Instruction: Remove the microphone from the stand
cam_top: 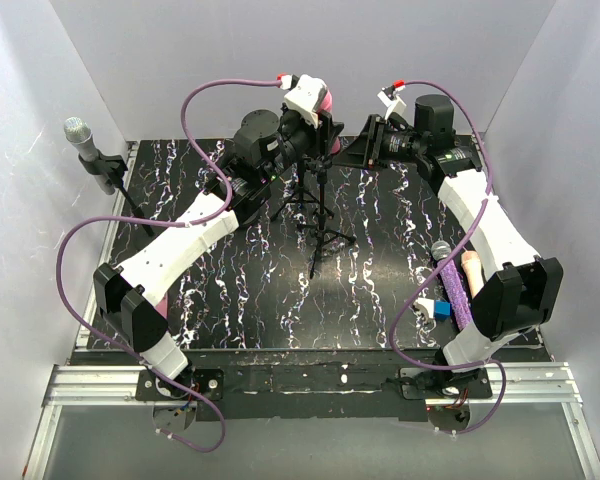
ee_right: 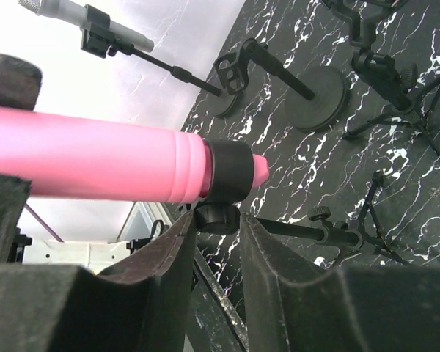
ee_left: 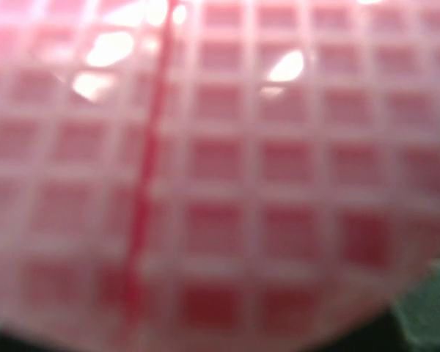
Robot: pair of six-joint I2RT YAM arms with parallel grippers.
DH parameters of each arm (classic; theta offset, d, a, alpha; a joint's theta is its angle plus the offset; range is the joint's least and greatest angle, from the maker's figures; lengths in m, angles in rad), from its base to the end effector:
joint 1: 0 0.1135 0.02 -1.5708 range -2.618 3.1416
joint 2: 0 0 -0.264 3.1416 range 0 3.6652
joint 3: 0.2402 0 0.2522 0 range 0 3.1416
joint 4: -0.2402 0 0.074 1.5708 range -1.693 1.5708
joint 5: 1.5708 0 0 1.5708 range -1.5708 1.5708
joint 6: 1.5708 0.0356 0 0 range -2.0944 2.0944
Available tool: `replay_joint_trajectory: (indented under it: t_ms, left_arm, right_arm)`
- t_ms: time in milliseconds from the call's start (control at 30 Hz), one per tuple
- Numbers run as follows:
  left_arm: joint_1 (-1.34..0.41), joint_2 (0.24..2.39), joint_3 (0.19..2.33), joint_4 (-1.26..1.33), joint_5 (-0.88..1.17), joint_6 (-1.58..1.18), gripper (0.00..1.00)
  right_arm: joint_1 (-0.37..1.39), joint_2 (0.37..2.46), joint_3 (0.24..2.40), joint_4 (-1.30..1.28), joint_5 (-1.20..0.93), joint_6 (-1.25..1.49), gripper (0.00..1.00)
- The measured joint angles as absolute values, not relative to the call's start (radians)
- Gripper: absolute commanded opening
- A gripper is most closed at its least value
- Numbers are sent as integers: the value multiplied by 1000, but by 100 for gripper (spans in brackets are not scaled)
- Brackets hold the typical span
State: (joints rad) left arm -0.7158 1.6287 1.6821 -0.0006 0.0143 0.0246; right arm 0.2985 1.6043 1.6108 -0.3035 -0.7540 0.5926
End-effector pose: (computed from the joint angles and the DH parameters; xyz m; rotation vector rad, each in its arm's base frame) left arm 0.2910 -0.2538 0.4558 0.5696 1.4355 -0.5620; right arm 0.3455 0.1318 0.4097 -0.2744 1.9781 1.2957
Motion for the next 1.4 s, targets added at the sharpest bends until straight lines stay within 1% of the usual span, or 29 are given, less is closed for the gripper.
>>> replay_joint_trajectory:
  t_ms: [100, 400, 467, 567, 633, 700, 767, 833, 967, 1100, 1133, 1167, 1233, 1267, 1300, 1333, 1400]
  left_arm:
    - [-716, 1629, 1682, -2, 20, 26, 0]
    - [-715, 1629, 1682, -1, 26, 26, 0]
    - [-715, 1629, 1682, -2, 27, 26, 0]
    - [-715, 1628, 1682, -4, 27, 25, 0]
    - [-715, 1628, 1682, -4, 28, 22, 0]
    - [-716, 1628, 1682, -6, 31, 19, 0]
    - [-720, 1628, 1682, -6, 39, 15, 0]
    - [-723, 1627, 1682, -3, 48, 9, 0]
    - [-725, 1623, 1682, -5, 56, 6, 0]
    - [-720, 1621, 1679, -15, 52, 5, 0]
    - [-720, 1621, 1678, -15, 53, 4, 0]
    - [-720, 1620, 1678, -15, 53, 4, 0]
    - [-721, 1619, 1676, -15, 57, 0, 0]
    - [-722, 1619, 1676, -14, 60, -1, 0]
    - [-723, 1619, 1676, -14, 61, 0, 0]
    - [-722, 1619, 1676, -15, 58, 2, 0]
    - [-719, 1619, 1676, -15, 56, 0, 0]
  right_arm:
    - [299, 1617, 1612, -303, -759, 598, 39]
    - [296, 1625, 1622, -286, -786, 585, 17]
    - [295, 1625, 1618, -276, -804, 569, 11]
    - [291, 1618, 1579, -210, -842, 524, 7]
    - [291, 1594, 1537, -157, -842, 465, 7]
    - [296, 1547, 1480, -112, -815, 357, 6]
    - [311, 1483, 1408, -62, -767, 201, 1]
    - [342, 1408, 1317, 12, -696, 19, 1]
    - [426, 1294, 1135, 192, -557, -408, 1]
    - [487, 1254, 960, 419, -501, -869, 1]
    - [493, 1251, 917, 485, -500, -970, 3]
    - [496, 1250, 879, 548, -500, -1055, 17]
    - [501, 1250, 822, 641, -500, -1192, 52]
    - [502, 1247, 804, 668, -498, -1236, 64]
    - [503, 1243, 791, 678, -500, -1256, 71]
    - [506, 1227, 769, 672, -505, -1286, 75]
    - [513, 1178, 741, 617, -511, -1296, 80]
